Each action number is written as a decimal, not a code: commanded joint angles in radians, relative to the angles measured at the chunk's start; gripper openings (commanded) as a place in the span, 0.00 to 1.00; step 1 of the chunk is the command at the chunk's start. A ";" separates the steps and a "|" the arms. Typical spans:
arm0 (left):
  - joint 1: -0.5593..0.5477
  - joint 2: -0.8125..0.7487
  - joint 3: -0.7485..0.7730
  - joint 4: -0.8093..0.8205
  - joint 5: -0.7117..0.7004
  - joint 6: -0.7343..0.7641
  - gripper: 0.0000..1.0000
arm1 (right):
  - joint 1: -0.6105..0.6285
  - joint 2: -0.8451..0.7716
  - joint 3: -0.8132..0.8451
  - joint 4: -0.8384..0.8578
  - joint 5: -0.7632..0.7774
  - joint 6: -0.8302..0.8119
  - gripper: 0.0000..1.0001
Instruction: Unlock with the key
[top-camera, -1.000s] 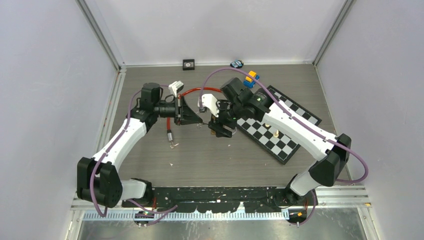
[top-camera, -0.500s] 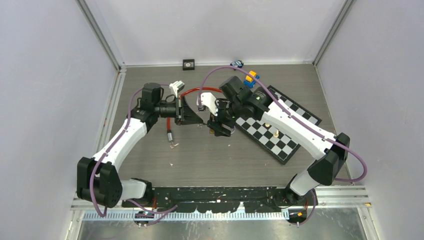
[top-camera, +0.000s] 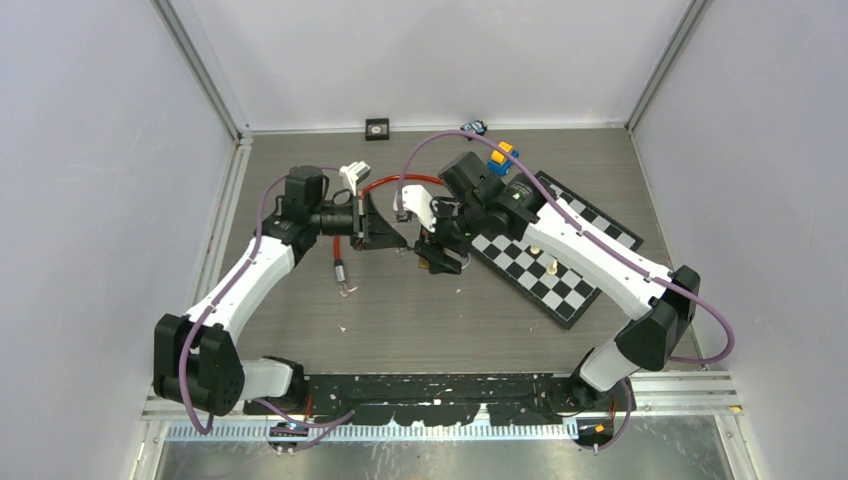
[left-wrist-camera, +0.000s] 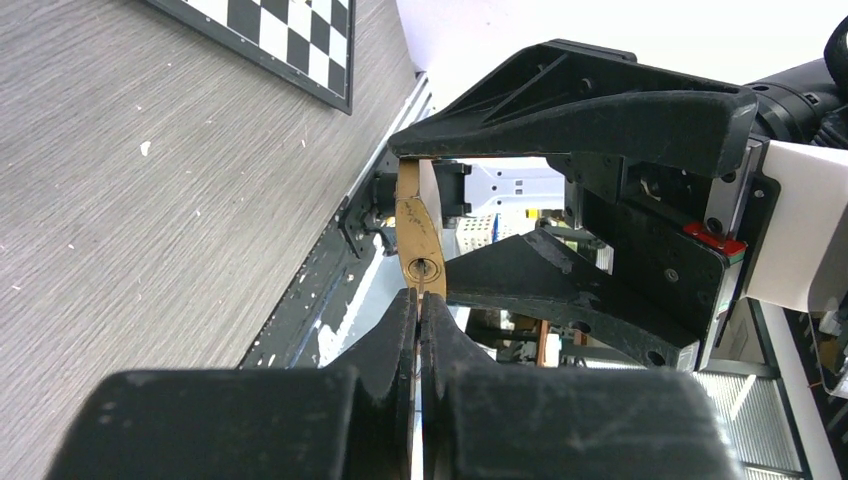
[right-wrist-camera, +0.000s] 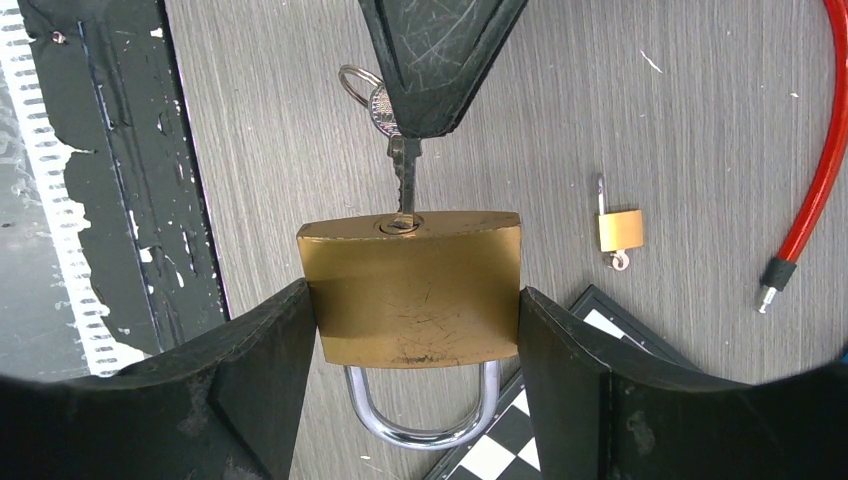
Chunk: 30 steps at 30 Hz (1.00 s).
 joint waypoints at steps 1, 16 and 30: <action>-0.011 -0.007 0.036 0.026 0.001 0.046 0.00 | 0.003 -0.018 0.073 0.055 -0.057 0.015 0.01; -0.029 -0.049 -0.026 0.143 -0.005 0.047 0.00 | -0.049 -0.011 0.061 0.092 -0.162 0.085 0.01; -0.026 -0.029 -0.021 0.087 -0.056 -0.065 0.00 | -0.048 0.010 0.052 0.149 -0.038 0.108 0.01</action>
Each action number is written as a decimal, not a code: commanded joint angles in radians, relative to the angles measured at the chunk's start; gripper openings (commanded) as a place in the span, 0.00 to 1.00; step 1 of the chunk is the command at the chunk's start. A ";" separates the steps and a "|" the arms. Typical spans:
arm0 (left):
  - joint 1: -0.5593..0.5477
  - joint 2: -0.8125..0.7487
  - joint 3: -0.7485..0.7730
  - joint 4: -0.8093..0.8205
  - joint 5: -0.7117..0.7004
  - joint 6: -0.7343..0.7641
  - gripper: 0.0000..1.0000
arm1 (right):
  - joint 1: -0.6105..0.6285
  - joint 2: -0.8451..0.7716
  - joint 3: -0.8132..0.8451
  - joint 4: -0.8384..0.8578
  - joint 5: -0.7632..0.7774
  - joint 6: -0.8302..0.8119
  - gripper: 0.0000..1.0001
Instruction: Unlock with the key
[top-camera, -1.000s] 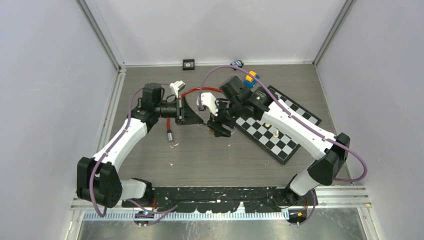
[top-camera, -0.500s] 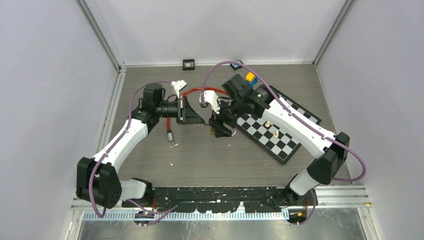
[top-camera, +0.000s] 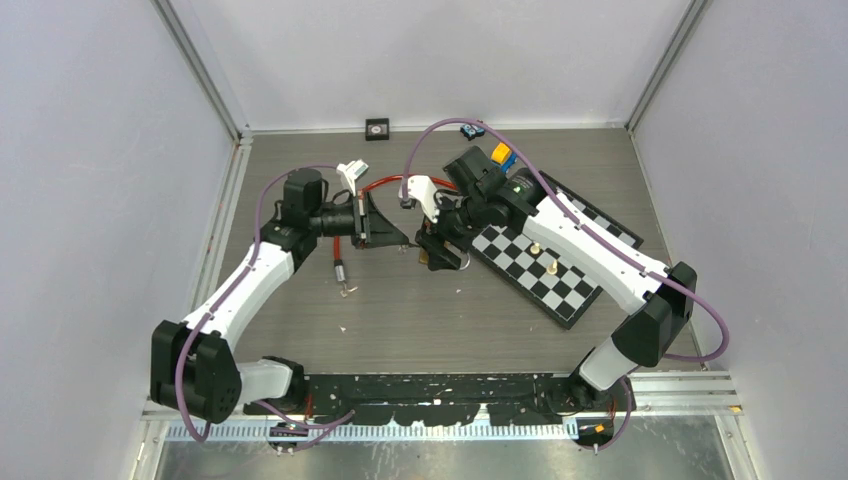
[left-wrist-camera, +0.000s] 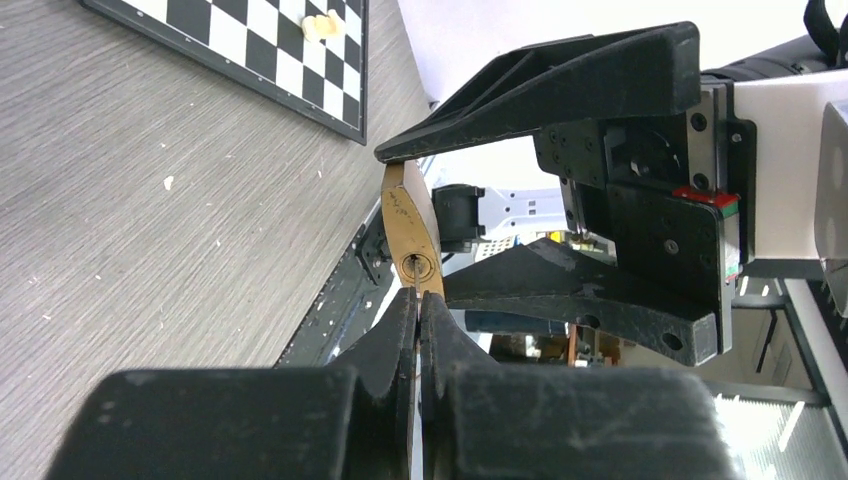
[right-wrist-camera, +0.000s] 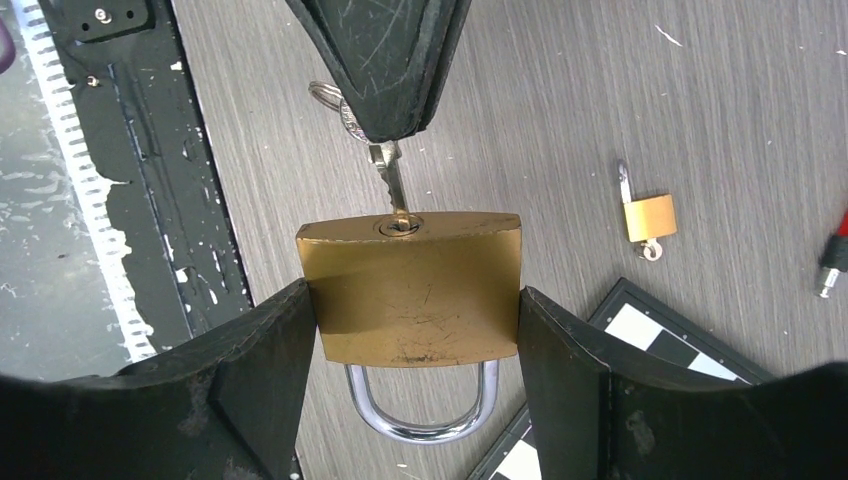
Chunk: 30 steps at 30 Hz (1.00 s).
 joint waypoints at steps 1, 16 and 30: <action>-0.005 0.017 0.017 -0.006 0.007 -0.057 0.00 | 0.002 -0.009 0.052 0.141 0.030 0.016 0.01; -0.004 0.074 0.059 -0.012 0.026 -0.021 0.00 | 0.044 -0.017 0.048 0.067 0.020 -0.124 0.01; -0.017 0.023 0.018 0.008 -0.008 0.038 0.00 | 0.043 -0.035 0.028 0.085 0.021 -0.109 0.01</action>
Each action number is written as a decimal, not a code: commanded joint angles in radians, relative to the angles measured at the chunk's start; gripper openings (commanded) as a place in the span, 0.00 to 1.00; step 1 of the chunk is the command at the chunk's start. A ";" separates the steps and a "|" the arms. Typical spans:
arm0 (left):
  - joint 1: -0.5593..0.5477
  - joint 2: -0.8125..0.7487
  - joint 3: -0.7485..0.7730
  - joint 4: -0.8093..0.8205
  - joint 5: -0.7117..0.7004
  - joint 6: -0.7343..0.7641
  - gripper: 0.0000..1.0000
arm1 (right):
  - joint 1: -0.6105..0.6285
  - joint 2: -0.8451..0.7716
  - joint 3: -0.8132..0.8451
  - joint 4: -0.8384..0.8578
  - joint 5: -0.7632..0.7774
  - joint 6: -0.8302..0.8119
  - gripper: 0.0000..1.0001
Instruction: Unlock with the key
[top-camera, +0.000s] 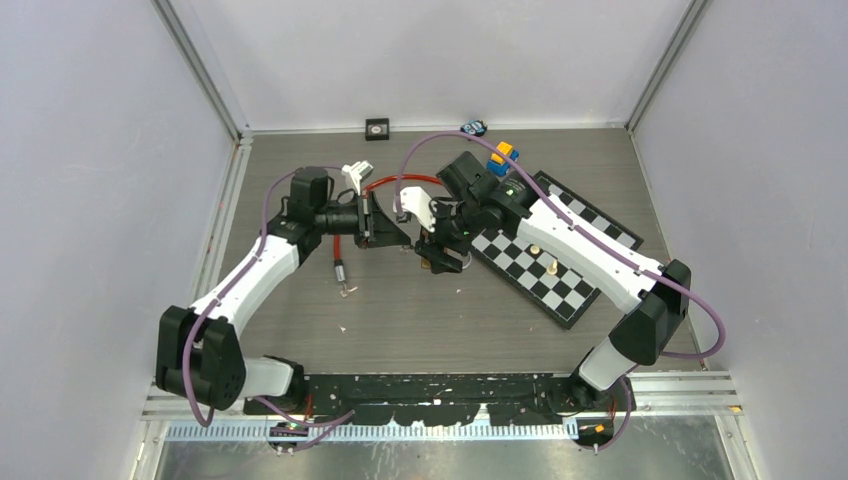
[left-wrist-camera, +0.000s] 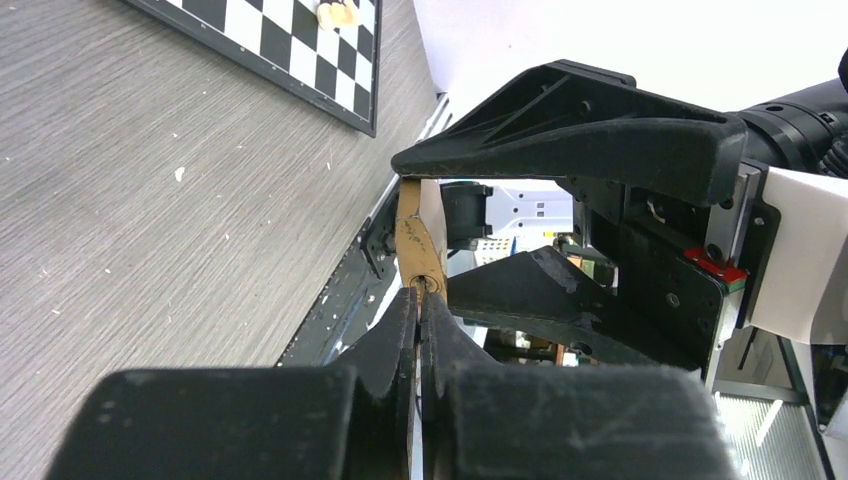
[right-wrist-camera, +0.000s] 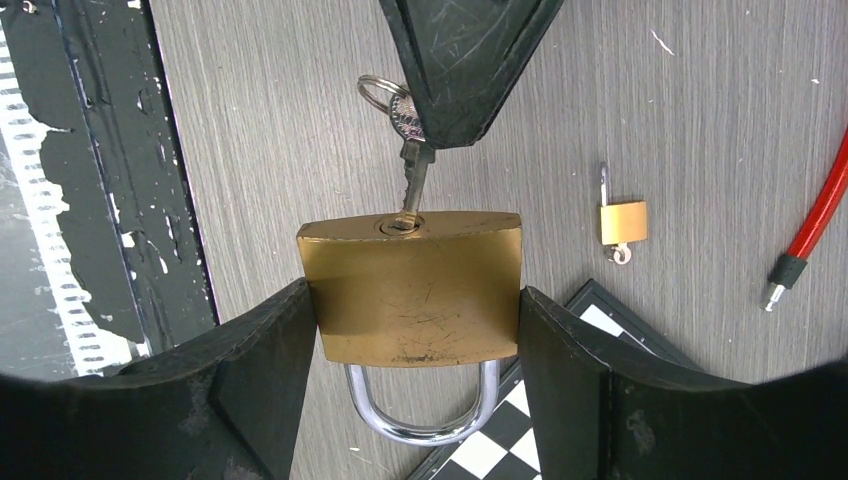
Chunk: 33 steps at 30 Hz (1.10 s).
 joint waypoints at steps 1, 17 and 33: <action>-0.018 -0.057 -0.010 0.027 -0.017 0.038 0.00 | 0.012 -0.048 0.027 0.121 -0.014 0.042 0.01; 0.008 -0.083 -0.076 0.125 -0.055 -0.056 0.00 | 0.001 -0.031 0.030 0.166 0.003 0.111 0.01; 0.005 -0.089 -0.177 0.372 -0.038 -0.131 0.00 | -0.021 -0.019 0.051 0.178 -0.084 0.154 0.00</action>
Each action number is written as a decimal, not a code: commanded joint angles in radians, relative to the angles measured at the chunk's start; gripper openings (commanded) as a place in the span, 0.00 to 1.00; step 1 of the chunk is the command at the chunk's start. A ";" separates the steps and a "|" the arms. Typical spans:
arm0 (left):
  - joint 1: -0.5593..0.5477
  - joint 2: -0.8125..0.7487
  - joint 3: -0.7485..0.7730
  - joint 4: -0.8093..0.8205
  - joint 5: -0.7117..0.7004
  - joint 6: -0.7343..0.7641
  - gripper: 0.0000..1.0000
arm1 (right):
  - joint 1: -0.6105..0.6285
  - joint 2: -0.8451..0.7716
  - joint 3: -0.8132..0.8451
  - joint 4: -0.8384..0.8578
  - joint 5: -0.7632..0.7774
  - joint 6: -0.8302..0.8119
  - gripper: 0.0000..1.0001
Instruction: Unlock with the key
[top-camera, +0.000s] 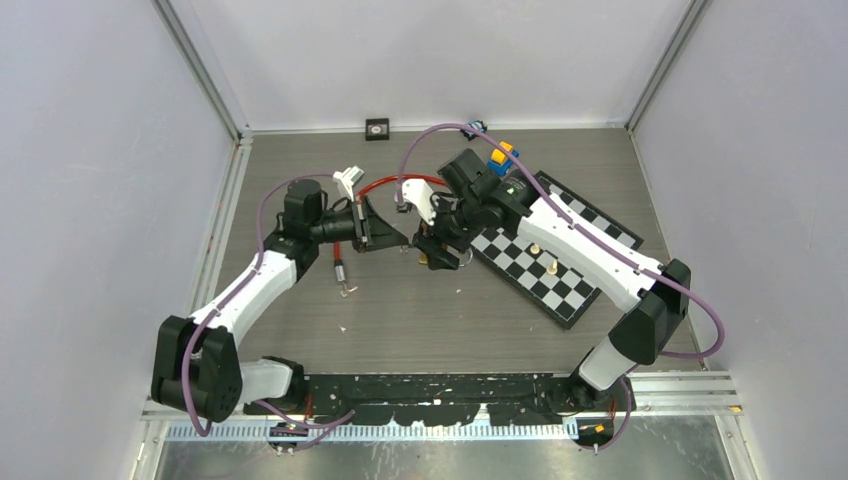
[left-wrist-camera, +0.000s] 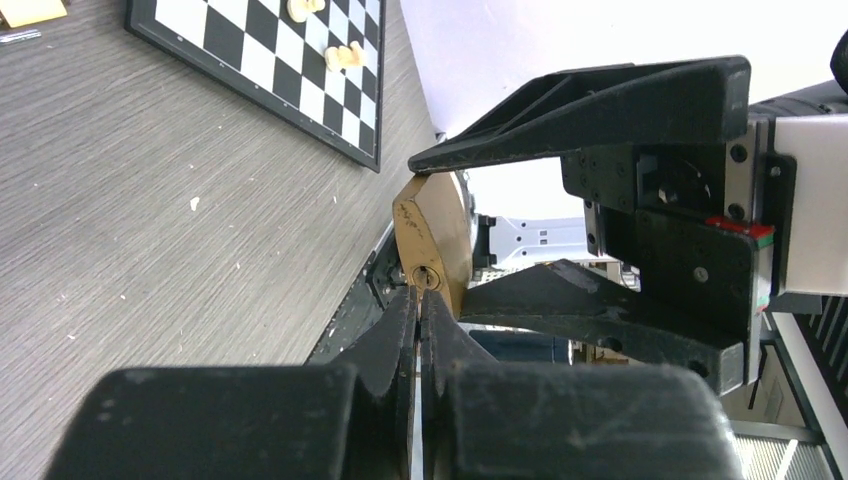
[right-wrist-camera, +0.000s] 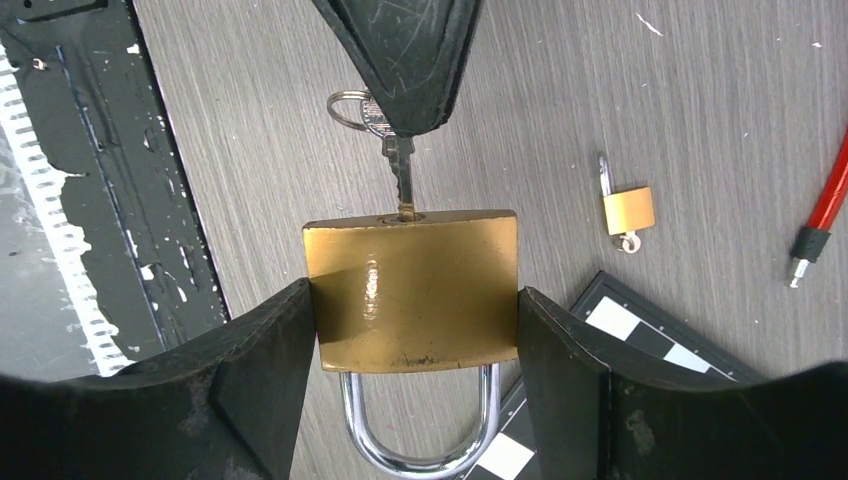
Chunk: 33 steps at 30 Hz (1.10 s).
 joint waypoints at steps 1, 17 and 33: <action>-0.009 -0.029 -0.069 0.210 0.020 -0.047 0.00 | -0.023 -0.020 0.053 0.145 -0.115 0.054 0.01; 0.030 -0.052 -0.094 0.389 0.074 -0.206 0.00 | -0.081 -0.109 -0.124 0.268 -0.152 0.070 0.01; 0.103 -0.081 0.029 -0.081 0.026 0.181 0.00 | -0.111 -0.133 -0.188 0.312 -0.182 0.091 0.01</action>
